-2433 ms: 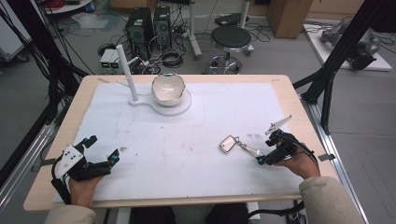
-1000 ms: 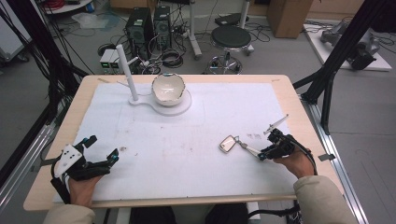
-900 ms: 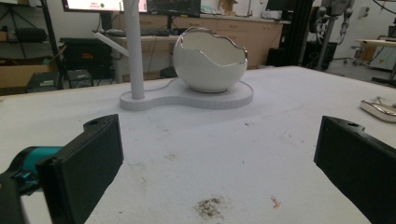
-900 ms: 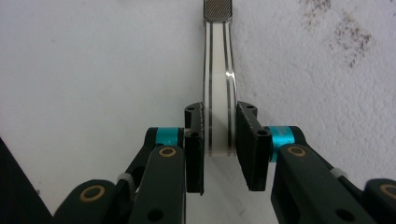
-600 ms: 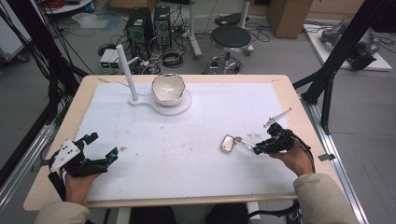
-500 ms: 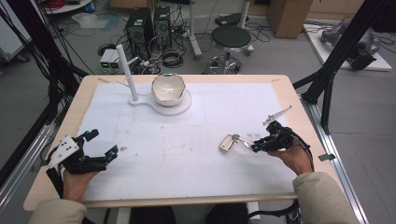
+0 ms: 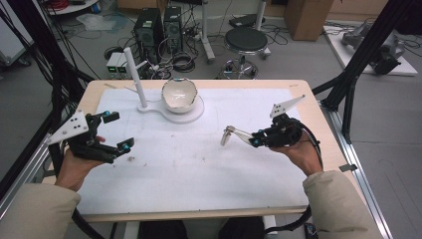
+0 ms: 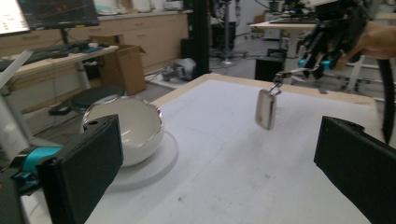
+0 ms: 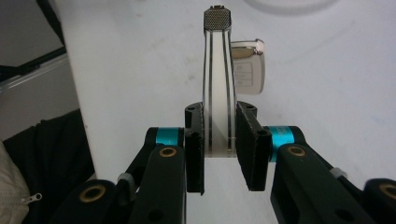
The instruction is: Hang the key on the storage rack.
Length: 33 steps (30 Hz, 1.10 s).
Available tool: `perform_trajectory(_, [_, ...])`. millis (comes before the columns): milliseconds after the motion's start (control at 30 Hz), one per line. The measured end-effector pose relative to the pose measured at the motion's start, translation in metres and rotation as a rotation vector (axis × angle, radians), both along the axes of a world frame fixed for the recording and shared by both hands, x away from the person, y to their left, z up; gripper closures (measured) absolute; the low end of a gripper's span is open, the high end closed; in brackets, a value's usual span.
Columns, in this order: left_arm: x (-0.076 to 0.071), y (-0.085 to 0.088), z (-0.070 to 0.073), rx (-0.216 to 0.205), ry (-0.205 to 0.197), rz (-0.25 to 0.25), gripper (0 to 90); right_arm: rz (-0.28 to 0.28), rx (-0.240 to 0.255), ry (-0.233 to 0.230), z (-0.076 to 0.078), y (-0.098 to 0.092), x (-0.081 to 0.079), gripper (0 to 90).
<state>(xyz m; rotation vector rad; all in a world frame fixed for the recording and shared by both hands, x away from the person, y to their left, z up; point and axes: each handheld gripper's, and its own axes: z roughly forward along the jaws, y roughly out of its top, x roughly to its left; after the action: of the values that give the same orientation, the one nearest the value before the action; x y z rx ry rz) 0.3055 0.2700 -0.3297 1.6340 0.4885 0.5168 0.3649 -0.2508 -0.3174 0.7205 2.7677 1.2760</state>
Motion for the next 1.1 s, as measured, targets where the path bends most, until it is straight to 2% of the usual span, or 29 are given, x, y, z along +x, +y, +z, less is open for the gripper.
perform_trajectory(133, [0.009,-0.01,0.021,0.03,0.002,-0.076,1.7,0.044,0.007,-0.035,0.012,0.012,0.002,74.8])
perform_trajectory(167, [0.011,-0.013,0.025,0.035,0.005,-0.094,1.7,0.078,0.01,-0.053,0.019,0.022,0.002,74.8])
perform_trajectory(300, [0.019,-0.023,0.041,0.059,0.023,-0.167,1.8,0.149,0.018,-0.088,0.031,0.042,0.004,74.8])
perform_trajectory(333, [0.021,-0.026,0.044,0.073,0.023,-0.183,1.8,0.149,0.018,-0.088,0.031,0.042,0.004,74.8])
perform_trajectory(367, [0.023,-0.03,0.048,0.088,0.026,-0.2,1.7,0.185,0.017,-0.101,0.035,0.052,0.004,74.8])
perform_trajectory(433, [0.026,-0.037,0.054,0.117,0.033,-0.231,1.7,0.198,0.012,-0.102,0.037,0.057,0.004,74.8])
perform_trajectory(567, [0.032,-0.053,0.065,0.178,0.04,-0.291,1.7,0.281,-0.006,-0.124,0.041,0.079,0.005,74.8])
perform_trajectory(600, [0.033,-0.057,0.067,0.194,0.039,-0.302,1.7,0.281,-0.006,-0.124,0.041,0.079,0.005,74.8])
perform_trajectory(733, [0.038,-0.073,0.07,0.228,0.045,-0.337,1.7,0.327,-0.011,-0.126,0.045,0.092,0.004,74.8])
perform_trajectory(800, [0.039,-0.082,0.069,0.262,0.047,-0.355,1.7,0.332,-0.013,-0.13,0.045,0.094,0.004,74.8])
perform_trajectory(833, [0.04,-0.087,0.068,0.275,0.052,-0.365,1.7,0.351,-0.016,-0.136,0.045,0.097,0.004,74.8])
perform_trajectory(1000, [0.041,-0.111,0.063,0.337,0.07,-0.42,1.7,0.372,-0.033,-0.133,0.044,0.102,0.004,74.8])
perform_trajectory(1100, [0.042,-0.124,0.057,0.37,0.094,-0.447,1.7,0.379,-0.042,-0.132,0.043,0.103,0.002,74.8])
